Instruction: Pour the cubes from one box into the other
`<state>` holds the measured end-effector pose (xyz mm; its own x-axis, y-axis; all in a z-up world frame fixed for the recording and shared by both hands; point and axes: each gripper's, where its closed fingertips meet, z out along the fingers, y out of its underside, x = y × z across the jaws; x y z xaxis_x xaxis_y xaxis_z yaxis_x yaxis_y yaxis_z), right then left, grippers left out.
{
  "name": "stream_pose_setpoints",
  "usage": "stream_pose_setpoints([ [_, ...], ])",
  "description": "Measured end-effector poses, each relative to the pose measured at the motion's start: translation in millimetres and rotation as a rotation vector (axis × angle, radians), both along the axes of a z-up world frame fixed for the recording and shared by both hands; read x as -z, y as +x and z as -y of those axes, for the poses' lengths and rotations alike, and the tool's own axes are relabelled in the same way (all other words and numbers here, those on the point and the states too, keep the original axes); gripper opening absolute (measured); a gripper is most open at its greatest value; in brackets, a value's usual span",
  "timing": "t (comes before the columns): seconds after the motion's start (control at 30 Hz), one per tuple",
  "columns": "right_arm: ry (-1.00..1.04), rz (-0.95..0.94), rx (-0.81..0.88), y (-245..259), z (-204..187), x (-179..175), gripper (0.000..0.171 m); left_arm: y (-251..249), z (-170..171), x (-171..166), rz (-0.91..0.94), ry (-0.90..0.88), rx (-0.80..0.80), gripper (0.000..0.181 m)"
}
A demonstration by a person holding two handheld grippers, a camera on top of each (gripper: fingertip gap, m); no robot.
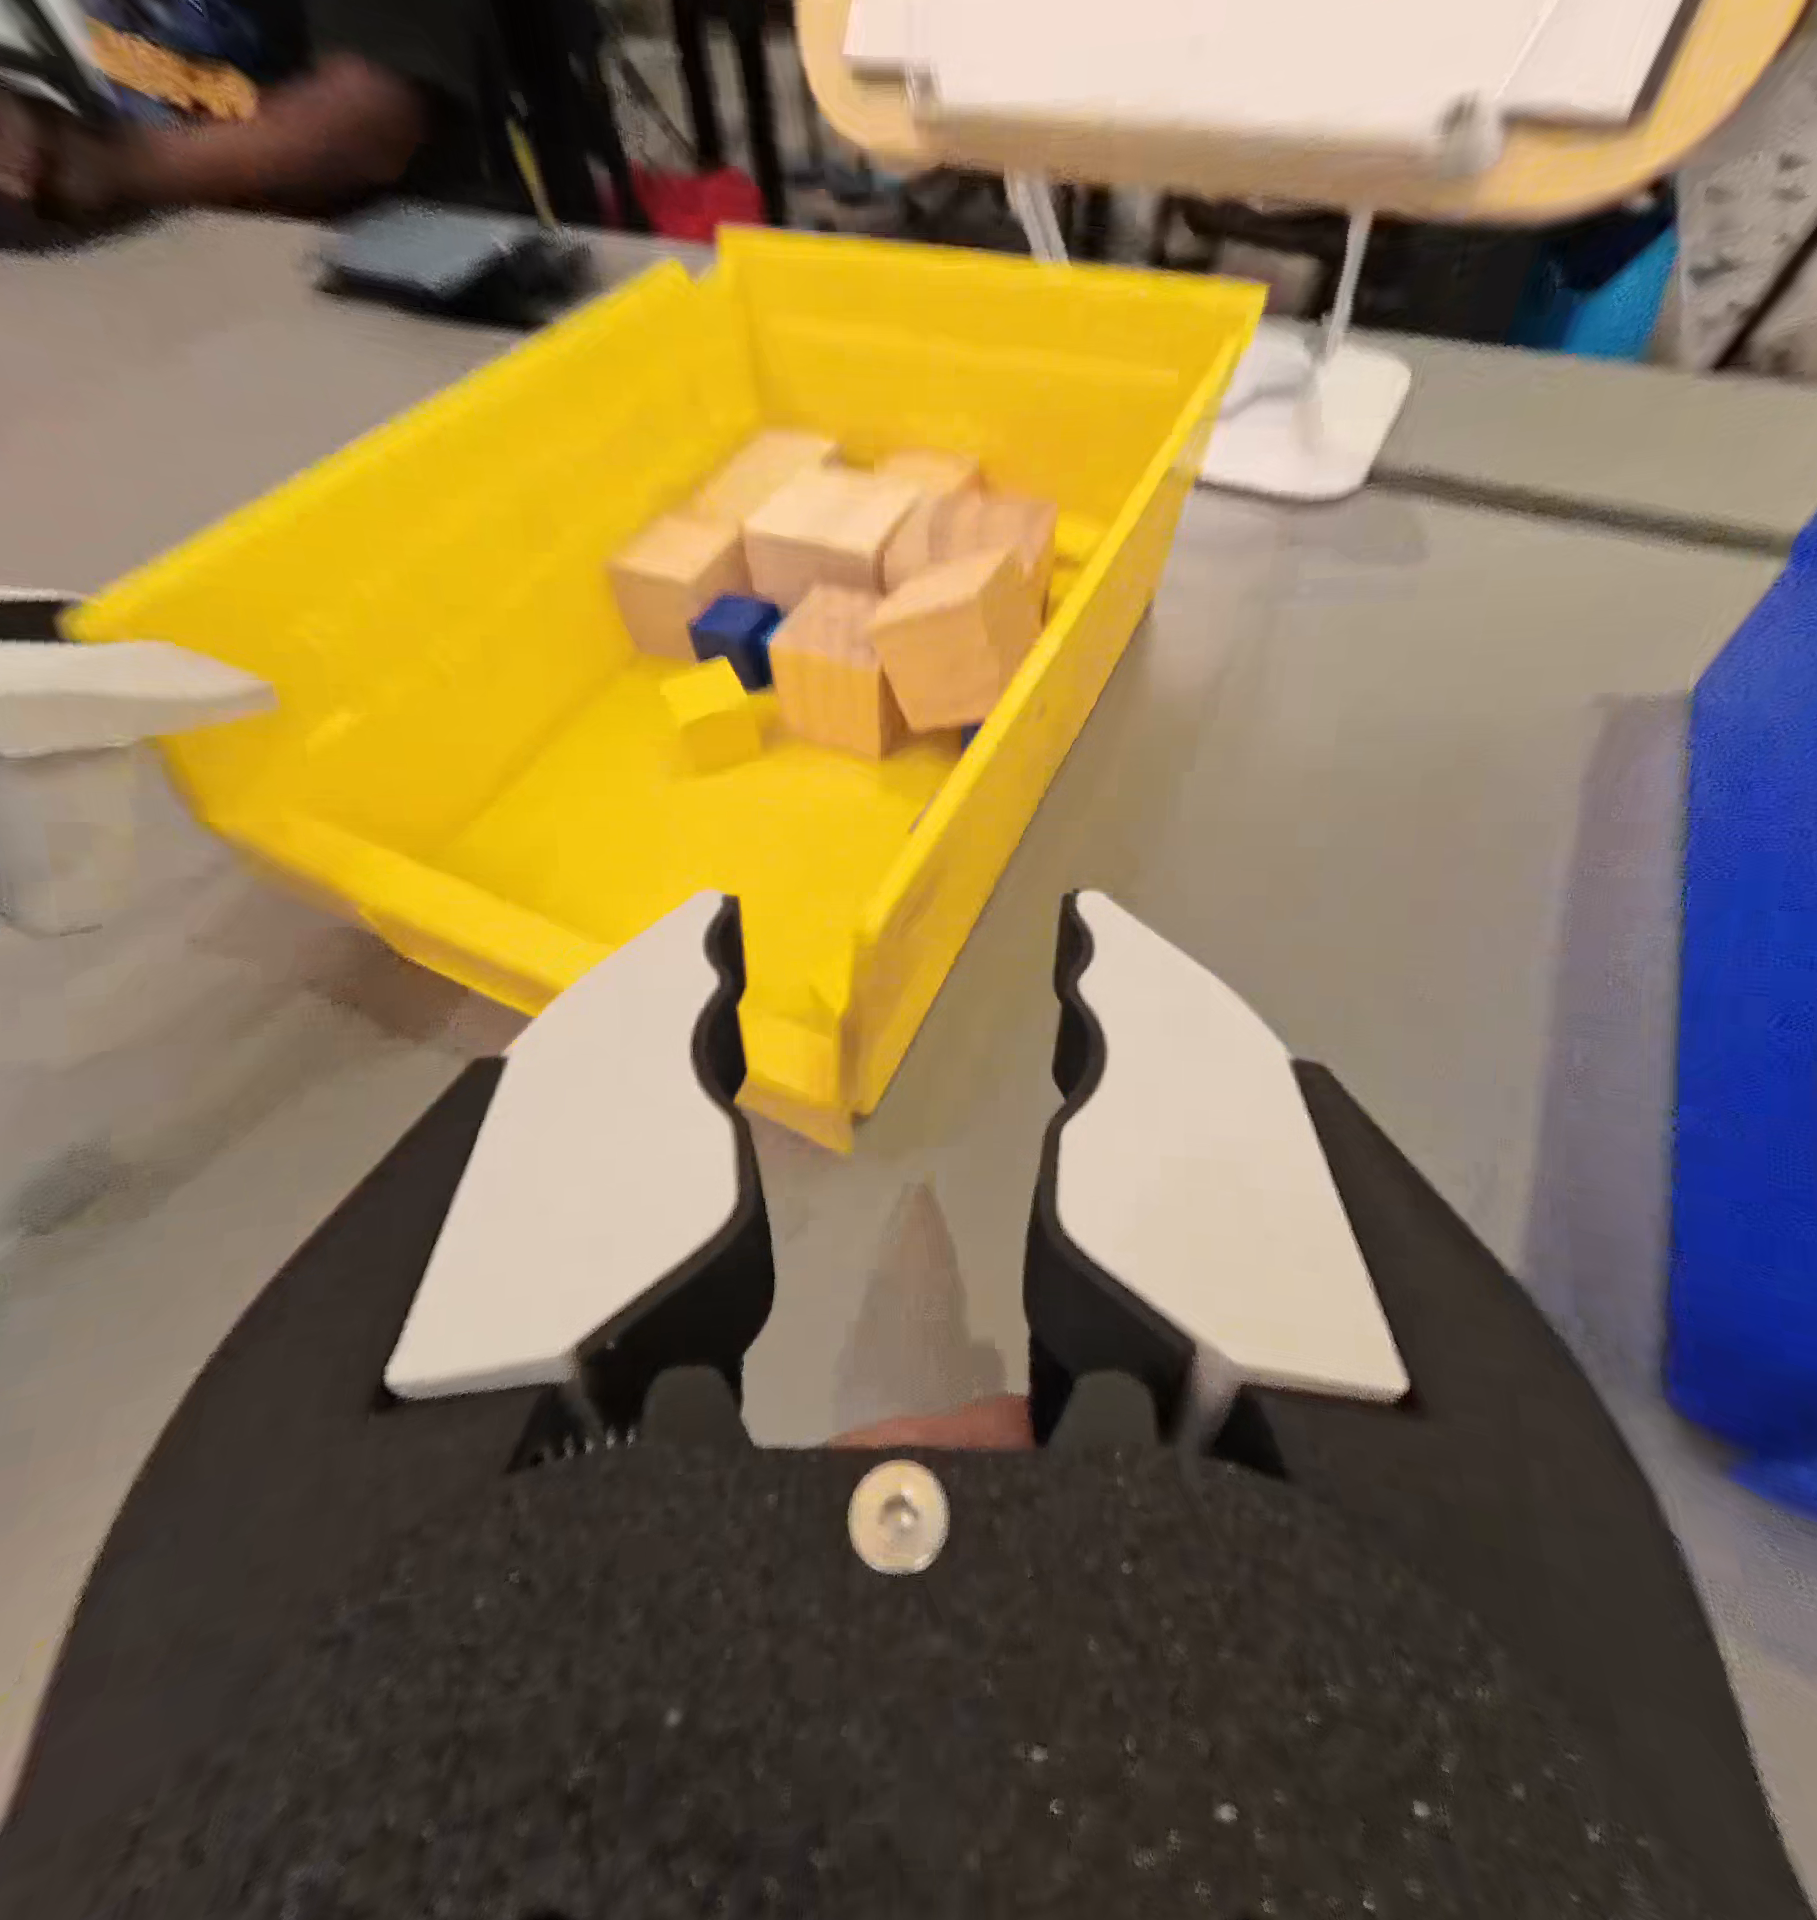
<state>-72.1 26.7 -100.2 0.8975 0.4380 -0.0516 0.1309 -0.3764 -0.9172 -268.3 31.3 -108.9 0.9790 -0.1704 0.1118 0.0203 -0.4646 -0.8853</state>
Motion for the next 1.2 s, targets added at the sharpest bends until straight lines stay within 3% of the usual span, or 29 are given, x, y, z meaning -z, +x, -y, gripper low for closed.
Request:
stream_pose_setpoints([
  [0.1,-0.061,-0.003,0.106,-12.1,-15.3,28.1,0.055,-3.8,-16.2,15.5,-0.026,-0.019,-0.005,0.047],
  [0.2,-0.121,-0.047,0.153,-16.5,-28.0,36.9,0.045,6.1,-24.1,17.9,0.064,-0.027,0.048,0.015],
  [0.3,-0.121,-0.053,0.249,-14.7,-29.4,31.8,0.009,-5.9,-29.0,16.7,-0.063,-0.026,-0.004,0.004],
  [0.37,-0.066,0.044,0.326,-18.6,-29.8,27.6,0.002,-14.1,-29.5,15.5,-0.099,-0.028,-0.029,0.003],
  [0.47,-0.043,-0.007,0.311,-51.9,-30.7,16.0,0.003,-47.5,-31.9,5.8,-0.064,-0.03,-0.066,0.003],
  [0.67,0.006,0.008,0.229,-165.9,-37.2,-2.8,0.004,-159.2,-28.9,-18.5,-0.056,0.054,-0.112,0.002],
  [0.83,-0.054,0.038,0.158,-248.3,-38.4,15.9,0.005,-241.6,-21.7,-3.4,0.008,0.042,-0.187,0.002],
  [1.1,-0.093,0.006,0.066,-270.7,-31.0,26.9,0.013,-261.6,-28.8,9.6,0.036,0.05,-0.175,0.005],
  [1.2,-0.156,-0.004,-0.064,-266.3,-15.9,18.2,0.017,-270.4,-20.0,-7.1,-0.028,0.056,-0.222,0.034],
])
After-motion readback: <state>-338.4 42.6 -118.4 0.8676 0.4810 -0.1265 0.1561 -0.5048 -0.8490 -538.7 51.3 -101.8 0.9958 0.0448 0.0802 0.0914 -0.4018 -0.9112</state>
